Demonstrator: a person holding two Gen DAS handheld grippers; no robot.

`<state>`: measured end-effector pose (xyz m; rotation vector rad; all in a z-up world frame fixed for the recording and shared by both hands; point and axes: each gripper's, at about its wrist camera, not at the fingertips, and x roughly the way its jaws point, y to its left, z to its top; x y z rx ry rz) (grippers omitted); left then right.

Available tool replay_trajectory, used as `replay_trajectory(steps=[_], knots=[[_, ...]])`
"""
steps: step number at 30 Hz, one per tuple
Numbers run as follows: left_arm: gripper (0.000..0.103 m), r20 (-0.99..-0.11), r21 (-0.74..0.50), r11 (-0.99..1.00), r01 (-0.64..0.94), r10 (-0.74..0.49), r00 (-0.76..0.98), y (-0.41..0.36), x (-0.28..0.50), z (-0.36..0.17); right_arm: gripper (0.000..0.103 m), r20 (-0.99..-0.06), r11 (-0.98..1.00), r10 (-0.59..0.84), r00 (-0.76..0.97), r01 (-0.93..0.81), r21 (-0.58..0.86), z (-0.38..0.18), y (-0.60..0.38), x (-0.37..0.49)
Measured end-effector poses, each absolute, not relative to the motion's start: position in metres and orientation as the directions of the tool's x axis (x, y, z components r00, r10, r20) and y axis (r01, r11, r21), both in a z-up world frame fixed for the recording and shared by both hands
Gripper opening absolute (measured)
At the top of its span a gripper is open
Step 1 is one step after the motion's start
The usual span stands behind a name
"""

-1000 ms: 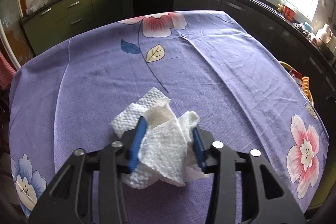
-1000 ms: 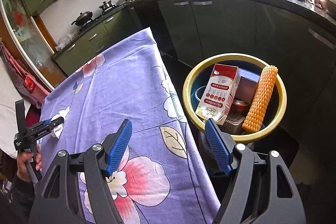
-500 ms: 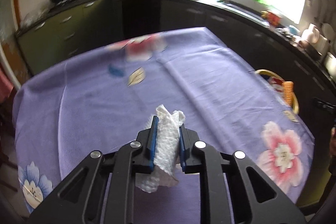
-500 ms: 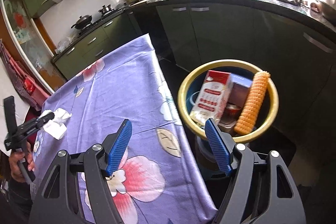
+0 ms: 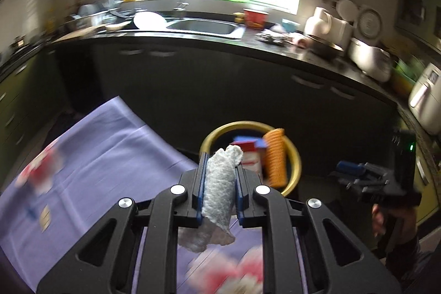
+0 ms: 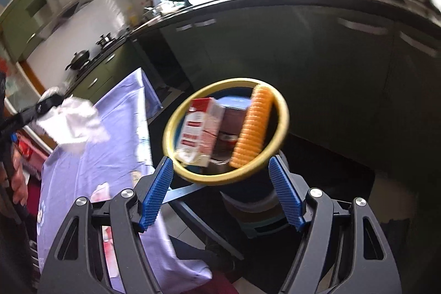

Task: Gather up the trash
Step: 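Carry the tissues over the bin and open the left gripper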

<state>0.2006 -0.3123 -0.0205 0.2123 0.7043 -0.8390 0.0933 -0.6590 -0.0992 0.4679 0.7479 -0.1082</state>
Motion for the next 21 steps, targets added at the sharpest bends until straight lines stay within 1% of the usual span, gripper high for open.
replay_trajectory(steps=[5,10,12,14,15,16,17,18,19,21], knots=[[0.016,-0.658,-0.110,0.604,0.789,-0.639,0.397,-0.389,0.217,-0.034,0.071,-0.690,0.877,0.068,0.720,0.287,0.385,-0.114,-0.678,0.088],[0.016,-0.676,-0.147,0.552,0.821,-0.661,0.324,-0.440,0.228,-0.055,0.071,-0.704,0.866,0.066,0.707,0.310,0.393,-0.126,-0.689,0.085],[0.016,-0.690,-0.137,0.542,0.829,-0.653,0.313,-0.459,0.230,-0.068,0.071,-0.708,0.861,0.071,0.703,0.315,0.400,-0.130,-0.689,0.085],[0.019,-0.708,-0.114,0.532,0.839,-0.636,0.307,-0.474,0.231,-0.081,0.072,-0.711,0.859,0.077,0.699,0.315,0.403,-0.131,-0.688,0.086],[0.022,-0.718,-0.098,0.537,0.838,-0.621,0.315,-0.478,0.231,-0.087,0.072,-0.711,0.859,0.081,0.699,0.313,0.406,-0.131,-0.688,0.086],[0.032,-0.722,-0.088,0.544,0.835,-0.612,0.322,-0.479,0.232,-0.091,0.072,-0.710,0.859,0.083,0.699,0.310,0.406,-0.131,-0.687,0.086],[0.037,-0.722,-0.088,0.545,0.834,-0.611,0.324,-0.479,0.233,-0.093,0.072,-0.710,0.861,0.083,0.700,0.309,0.405,-0.131,-0.685,0.086],[0.046,-0.717,-0.088,0.551,0.830,-0.614,0.331,-0.477,0.233,-0.093,0.072,-0.709,0.862,0.085,0.700,0.305,0.404,-0.130,-0.684,0.086],[0.054,-0.707,-0.094,0.559,0.824,-0.620,0.340,-0.472,0.233,-0.091,0.072,-0.708,0.863,0.086,0.701,0.302,0.404,-0.129,-0.683,0.086],[0.058,-0.694,-0.109,0.565,0.818,-0.632,0.344,-0.465,0.231,-0.086,0.072,-0.706,0.865,0.087,0.703,0.298,0.404,-0.127,-0.680,0.085]])
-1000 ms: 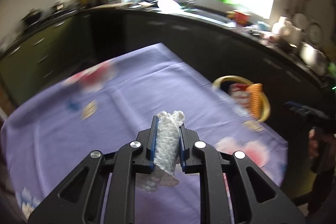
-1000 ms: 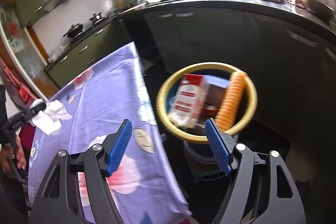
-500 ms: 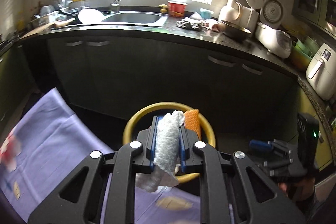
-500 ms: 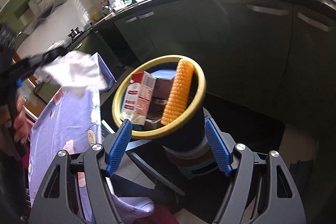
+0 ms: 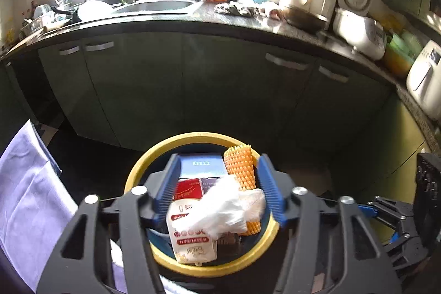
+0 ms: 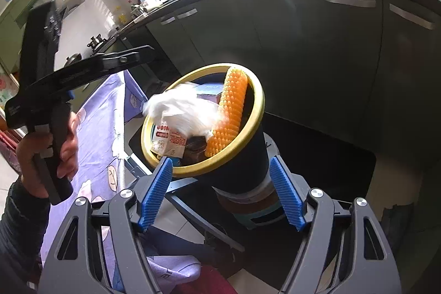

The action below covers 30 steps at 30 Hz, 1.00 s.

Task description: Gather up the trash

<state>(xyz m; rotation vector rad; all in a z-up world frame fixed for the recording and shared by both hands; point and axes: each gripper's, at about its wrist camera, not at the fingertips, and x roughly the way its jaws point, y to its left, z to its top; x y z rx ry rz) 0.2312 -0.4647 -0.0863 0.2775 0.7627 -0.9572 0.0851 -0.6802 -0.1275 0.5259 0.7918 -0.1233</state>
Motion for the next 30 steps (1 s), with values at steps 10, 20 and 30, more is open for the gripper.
replay_trajectory(steps=[10,20,30], knots=[[0.095,-0.589,-0.132,0.679,0.722,-0.640,0.494,-0.340,0.186,-0.039,0.077,-0.690,0.898,0.134,0.711,0.207,0.387,-0.110,-0.638,0.079],[0.096,-0.543,-0.114,0.922,0.371,-0.370,0.753,-0.139,0.092,-0.026,0.093,-0.641,0.962,0.169,0.749,0.016,0.272,-0.074,-0.549,0.075],[0.096,-0.479,-0.035,0.999,0.020,-0.034,0.877,-0.023,-0.004,-0.015,0.098,-0.531,1.000,0.020,0.847,-0.014,0.015,-0.023,-0.478,0.031]])
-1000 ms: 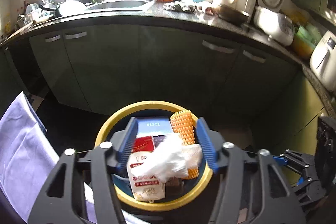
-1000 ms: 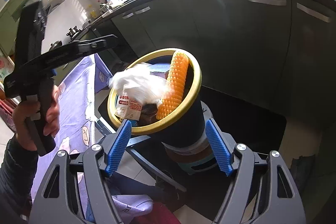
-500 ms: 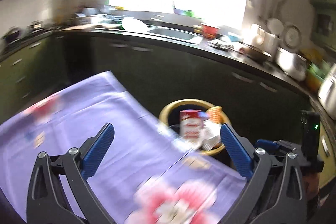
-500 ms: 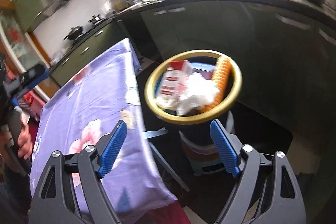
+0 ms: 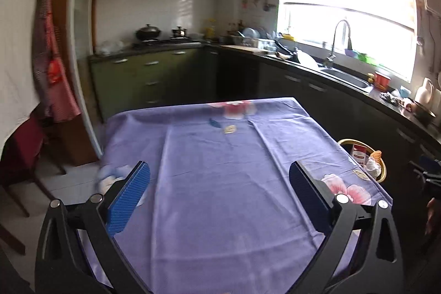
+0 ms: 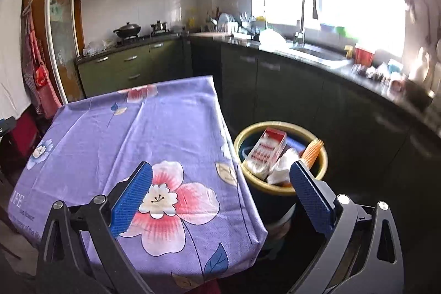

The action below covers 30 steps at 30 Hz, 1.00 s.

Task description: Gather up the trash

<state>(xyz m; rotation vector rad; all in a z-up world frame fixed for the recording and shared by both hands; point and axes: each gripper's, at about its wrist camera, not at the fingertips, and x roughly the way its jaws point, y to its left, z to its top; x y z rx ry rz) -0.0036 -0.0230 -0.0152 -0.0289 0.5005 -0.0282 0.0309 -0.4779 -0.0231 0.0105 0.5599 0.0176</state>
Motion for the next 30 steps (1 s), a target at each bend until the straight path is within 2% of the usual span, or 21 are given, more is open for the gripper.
replay_trajectory(steps=[7,30], knots=[[0.096,-0.438,-0.051,0.998,0.021,-0.041,0.898,-0.018,-0.034,-0.011,0.098,-0.503,1.000,0.010,0.864,-0.006,0.010,-0.012,-0.474,0.008],[0.096,-0.415,-0.061,0.998,0.034,-0.057,0.908,-0.023,-0.058,-0.008,0.098,-0.490,0.999,0.038,0.871,-0.022,0.037,-0.007,-0.480,-0.008]])
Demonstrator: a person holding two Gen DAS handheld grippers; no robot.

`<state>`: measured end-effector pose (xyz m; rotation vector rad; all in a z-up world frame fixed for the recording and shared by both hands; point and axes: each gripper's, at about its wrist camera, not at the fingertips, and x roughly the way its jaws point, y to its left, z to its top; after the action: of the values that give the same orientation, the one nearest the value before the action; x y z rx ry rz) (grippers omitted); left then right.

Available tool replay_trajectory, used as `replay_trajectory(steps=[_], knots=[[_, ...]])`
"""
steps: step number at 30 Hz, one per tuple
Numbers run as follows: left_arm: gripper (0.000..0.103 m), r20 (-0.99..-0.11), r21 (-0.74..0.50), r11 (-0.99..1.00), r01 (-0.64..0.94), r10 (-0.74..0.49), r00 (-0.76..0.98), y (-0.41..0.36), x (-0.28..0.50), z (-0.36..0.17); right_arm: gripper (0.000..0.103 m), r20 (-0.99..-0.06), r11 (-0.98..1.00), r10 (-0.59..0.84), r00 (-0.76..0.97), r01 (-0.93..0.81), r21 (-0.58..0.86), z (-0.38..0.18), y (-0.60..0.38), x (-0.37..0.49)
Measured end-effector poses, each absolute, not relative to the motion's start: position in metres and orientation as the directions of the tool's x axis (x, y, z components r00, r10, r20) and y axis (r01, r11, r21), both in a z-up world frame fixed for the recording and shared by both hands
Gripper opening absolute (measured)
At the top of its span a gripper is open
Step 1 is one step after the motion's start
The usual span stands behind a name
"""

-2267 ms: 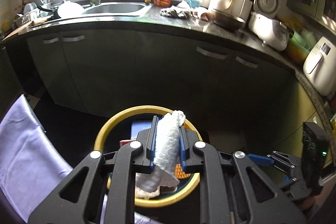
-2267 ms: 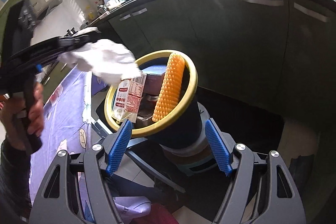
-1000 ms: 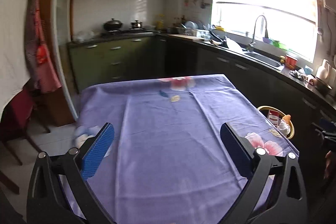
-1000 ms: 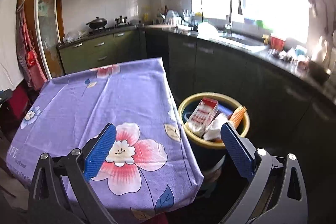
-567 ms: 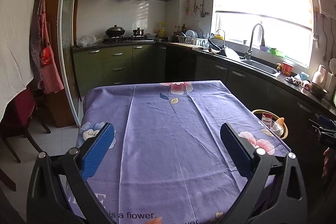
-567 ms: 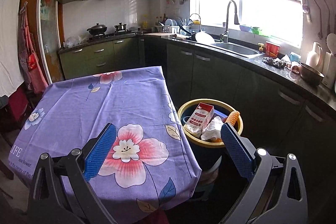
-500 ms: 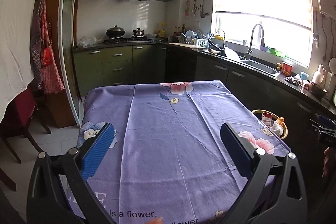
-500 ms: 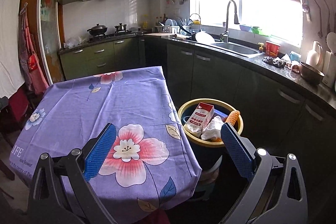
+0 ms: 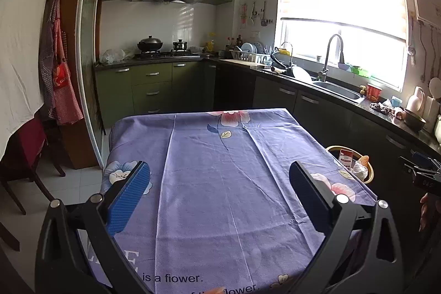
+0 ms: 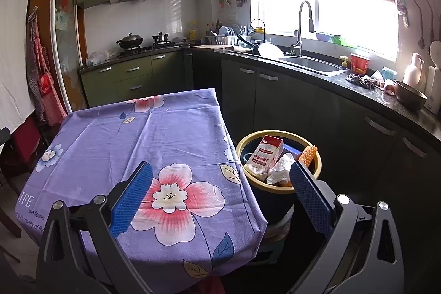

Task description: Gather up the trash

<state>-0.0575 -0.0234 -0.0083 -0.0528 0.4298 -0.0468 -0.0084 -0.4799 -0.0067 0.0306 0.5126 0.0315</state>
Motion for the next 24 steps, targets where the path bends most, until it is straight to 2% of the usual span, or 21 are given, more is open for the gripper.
replay_trajectory(steps=[24], knots=[[0.096,-0.418,-0.070,0.997,0.041,-0.066,0.906,-0.0208,-0.0564,-0.0081,0.098,-0.490,0.999,0.047,0.871,-0.033,0.038,-0.0056,-0.4756,-0.0049]])
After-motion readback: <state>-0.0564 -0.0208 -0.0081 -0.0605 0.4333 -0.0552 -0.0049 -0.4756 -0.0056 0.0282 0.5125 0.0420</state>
